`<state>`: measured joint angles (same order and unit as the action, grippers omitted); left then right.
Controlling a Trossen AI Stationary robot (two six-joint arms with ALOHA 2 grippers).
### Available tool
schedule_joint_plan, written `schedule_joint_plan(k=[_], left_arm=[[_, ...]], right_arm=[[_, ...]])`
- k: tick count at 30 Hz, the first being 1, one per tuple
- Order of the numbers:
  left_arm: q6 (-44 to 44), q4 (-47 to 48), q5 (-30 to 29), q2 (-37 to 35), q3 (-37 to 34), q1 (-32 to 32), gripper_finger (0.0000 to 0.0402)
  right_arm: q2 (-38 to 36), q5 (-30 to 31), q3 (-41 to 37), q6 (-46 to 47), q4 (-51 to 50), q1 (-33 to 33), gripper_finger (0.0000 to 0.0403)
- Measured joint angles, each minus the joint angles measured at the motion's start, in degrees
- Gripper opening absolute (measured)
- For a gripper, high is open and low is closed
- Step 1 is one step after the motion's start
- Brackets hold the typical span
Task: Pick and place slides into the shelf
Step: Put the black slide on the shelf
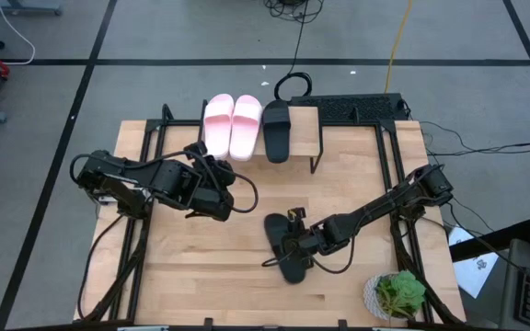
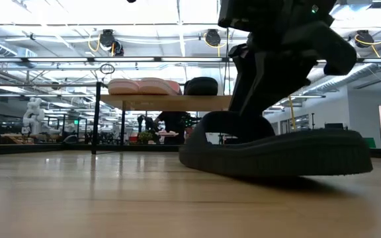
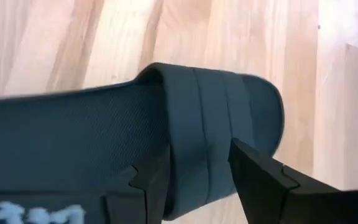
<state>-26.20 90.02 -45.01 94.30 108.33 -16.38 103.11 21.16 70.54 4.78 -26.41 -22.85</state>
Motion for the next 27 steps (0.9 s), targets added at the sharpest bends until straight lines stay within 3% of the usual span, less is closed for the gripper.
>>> schedule_joint_plan(k=[20, 27], left_arm=[[-0.09, 0.00, -0.02, 0.00, 0.02, 0.00, 0.0161], [-0.24, 0.00, -0.04, 0.00, 0.02, 0.00, 0.0161]], right_arm=[[0.00, 4.58, -0.15, 0.06, -0.32, -0.39, 0.0155], [0.00, 4.75, -3.86, 1.27, 3.23, -0.39, 0.0155]])
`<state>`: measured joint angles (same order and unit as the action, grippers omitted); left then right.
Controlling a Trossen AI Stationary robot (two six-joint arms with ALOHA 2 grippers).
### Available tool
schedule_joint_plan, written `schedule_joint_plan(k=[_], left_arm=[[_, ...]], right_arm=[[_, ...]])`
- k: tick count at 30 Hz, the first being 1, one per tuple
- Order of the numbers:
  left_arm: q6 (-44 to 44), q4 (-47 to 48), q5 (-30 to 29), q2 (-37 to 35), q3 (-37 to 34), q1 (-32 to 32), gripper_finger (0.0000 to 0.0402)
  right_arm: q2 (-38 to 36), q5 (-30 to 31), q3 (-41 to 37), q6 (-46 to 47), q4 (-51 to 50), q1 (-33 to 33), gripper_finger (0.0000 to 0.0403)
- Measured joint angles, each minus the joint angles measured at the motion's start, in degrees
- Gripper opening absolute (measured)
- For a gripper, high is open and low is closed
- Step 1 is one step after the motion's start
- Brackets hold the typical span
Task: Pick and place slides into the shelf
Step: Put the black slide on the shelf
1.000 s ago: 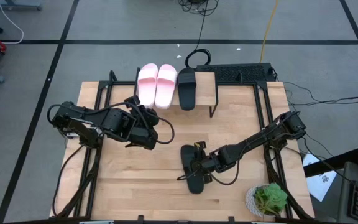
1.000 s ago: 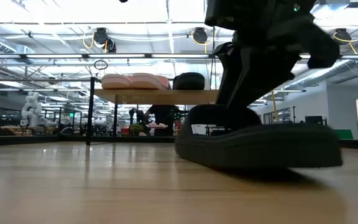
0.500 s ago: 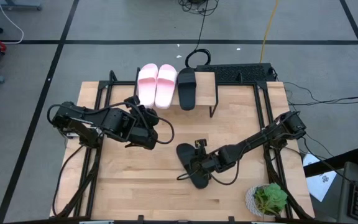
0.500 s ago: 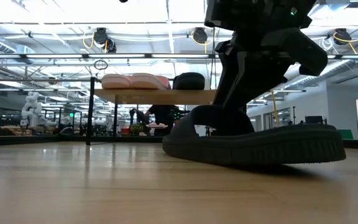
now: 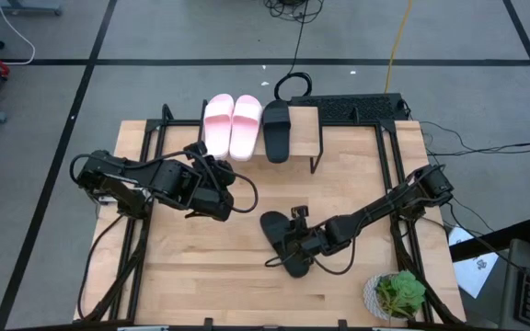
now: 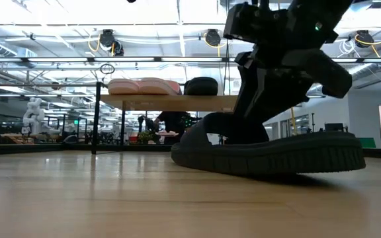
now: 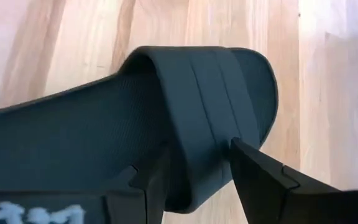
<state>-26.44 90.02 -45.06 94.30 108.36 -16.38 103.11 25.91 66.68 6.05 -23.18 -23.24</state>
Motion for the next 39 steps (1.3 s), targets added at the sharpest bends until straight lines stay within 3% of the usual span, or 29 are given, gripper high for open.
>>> schedule_joint_plan(k=[6, 12, 24, 39], left_arm=[[0.00, 0.00, -0.01, 0.00, 0.00, 0.00, 0.0161], [0.02, 0.00, -0.02, 0.00, 0.00, 0.00, 0.0161], [0.38, 0.00, -0.02, 0.00, 0.00, 0.00, 0.0161], [0.19, 0.00, -0.02, 0.00, 0.02, 0.00, 0.0161]], right_arm=[[0.00, 5.66, -0.58, 0.15, 0.21, -0.01, 0.0155], [0.00, 7.07, -0.58, -0.87, 1.96, 0.04, 0.0144], [-0.04, 5.77, -3.88, -0.99, 8.85, 0.37, 0.0008], [-0.78, 6.80, 0.43, 3.25, 3.70, -0.04, 0.0001]])
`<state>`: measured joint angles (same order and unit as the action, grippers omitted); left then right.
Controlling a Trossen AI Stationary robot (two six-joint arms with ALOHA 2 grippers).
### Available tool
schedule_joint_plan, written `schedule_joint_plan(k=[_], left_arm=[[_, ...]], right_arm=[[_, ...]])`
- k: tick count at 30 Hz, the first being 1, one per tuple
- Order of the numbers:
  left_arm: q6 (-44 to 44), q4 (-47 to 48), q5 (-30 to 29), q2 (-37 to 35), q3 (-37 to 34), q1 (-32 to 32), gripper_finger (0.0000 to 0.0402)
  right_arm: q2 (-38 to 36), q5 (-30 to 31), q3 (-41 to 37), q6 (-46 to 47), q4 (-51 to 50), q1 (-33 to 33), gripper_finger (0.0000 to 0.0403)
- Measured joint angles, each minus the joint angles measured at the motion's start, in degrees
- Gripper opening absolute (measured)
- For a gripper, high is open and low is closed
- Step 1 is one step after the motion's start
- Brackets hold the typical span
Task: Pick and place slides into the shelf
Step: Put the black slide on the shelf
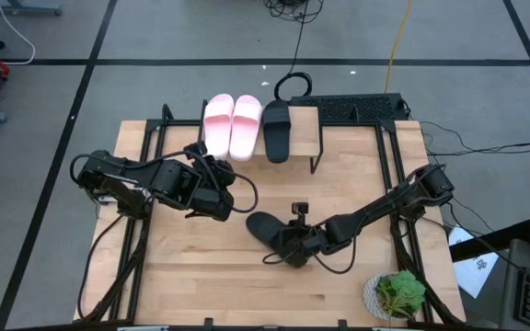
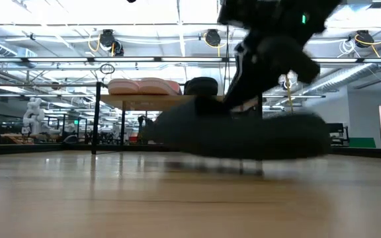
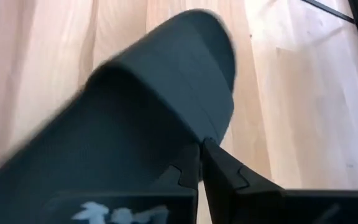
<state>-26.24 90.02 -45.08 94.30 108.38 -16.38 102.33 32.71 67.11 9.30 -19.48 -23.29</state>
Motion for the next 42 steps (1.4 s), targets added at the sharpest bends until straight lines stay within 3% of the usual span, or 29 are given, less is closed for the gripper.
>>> schedule_joint_plan(k=[14, 26, 34, 42], left_arm=[[-0.68, 0.00, -0.39, 0.00, 0.00, 0.00, 0.0161], [1.95, -0.01, -1.70, -0.31, 0.00, 0.59, 0.0161], [4.56, 0.01, -3.96, -0.83, 0.02, 3.42, 0.0161], [9.79, 0.05, -4.43, -0.76, 0.02, 7.52, 0.0161]], right_arm=[[-0.62, 0.61, 17.09, 14.27, -25.13, -2.76, 0.0000], [-0.64, 13.63, 37.04, 17.06, -47.32, -4.12, 0.0000], [-0.73, 21.44, 46.66, 15.03, -56.65, 1.71, 0.0000], [-0.73, 22.78, 47.63, 12.04, -56.66, 13.53, 0.0000]])
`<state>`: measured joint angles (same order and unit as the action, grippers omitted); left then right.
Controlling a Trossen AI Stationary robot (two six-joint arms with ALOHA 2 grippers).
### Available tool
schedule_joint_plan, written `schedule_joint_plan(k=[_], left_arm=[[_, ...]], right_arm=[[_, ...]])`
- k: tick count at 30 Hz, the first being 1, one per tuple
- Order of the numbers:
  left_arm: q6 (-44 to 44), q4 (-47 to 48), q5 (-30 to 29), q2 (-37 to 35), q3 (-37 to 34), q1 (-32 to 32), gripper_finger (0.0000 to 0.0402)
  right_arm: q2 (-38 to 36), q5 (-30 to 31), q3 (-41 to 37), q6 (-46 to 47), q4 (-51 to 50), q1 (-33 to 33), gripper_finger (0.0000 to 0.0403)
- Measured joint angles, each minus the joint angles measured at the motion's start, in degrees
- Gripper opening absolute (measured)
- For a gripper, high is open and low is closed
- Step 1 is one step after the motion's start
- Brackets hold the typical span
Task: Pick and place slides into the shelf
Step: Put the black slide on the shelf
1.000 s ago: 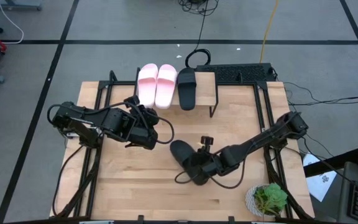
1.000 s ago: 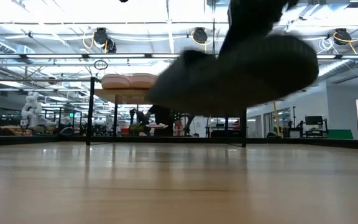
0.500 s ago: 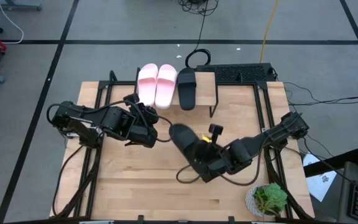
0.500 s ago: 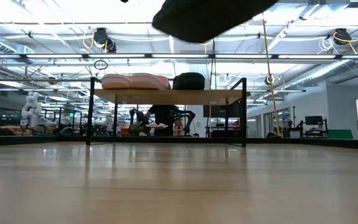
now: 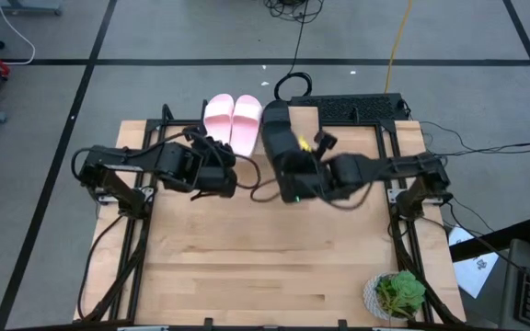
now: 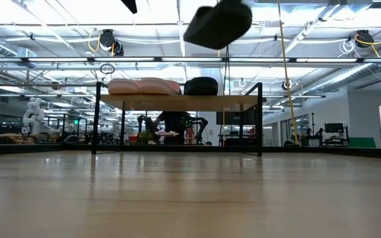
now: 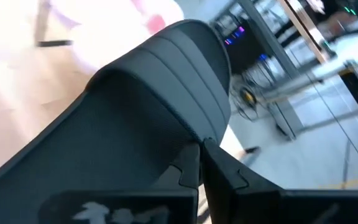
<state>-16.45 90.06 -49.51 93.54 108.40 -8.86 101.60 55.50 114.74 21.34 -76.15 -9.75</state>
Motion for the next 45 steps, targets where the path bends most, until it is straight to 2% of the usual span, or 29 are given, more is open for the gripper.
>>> schedule_joint_plan(k=[13, 22, 31, 45], left_arm=[[10.32, 0.00, -0.67, -1.73, -0.02, 12.29, 0.0161], [12.31, -0.02, -0.65, -2.55, 0.00, 21.54, 0.0161], [13.25, -0.68, -0.02, -2.51, 0.00, 27.68, 0.0161], [16.49, -4.27, 0.19, -2.51, 0.00, 32.10, 0.0161]], right_arm=[[0.00, -0.21, -0.04, -8.78, 7.49, 16.02, 0.0000], [0.00, -3.28, -0.07, -13.48, 8.72, 24.27, 0.0000], [0.00, -6.07, -0.53, -15.13, 9.12, 28.48, 0.0000], [0.02, -7.73, -13.56, -15.07, 15.27, 30.02, 0.0000]])
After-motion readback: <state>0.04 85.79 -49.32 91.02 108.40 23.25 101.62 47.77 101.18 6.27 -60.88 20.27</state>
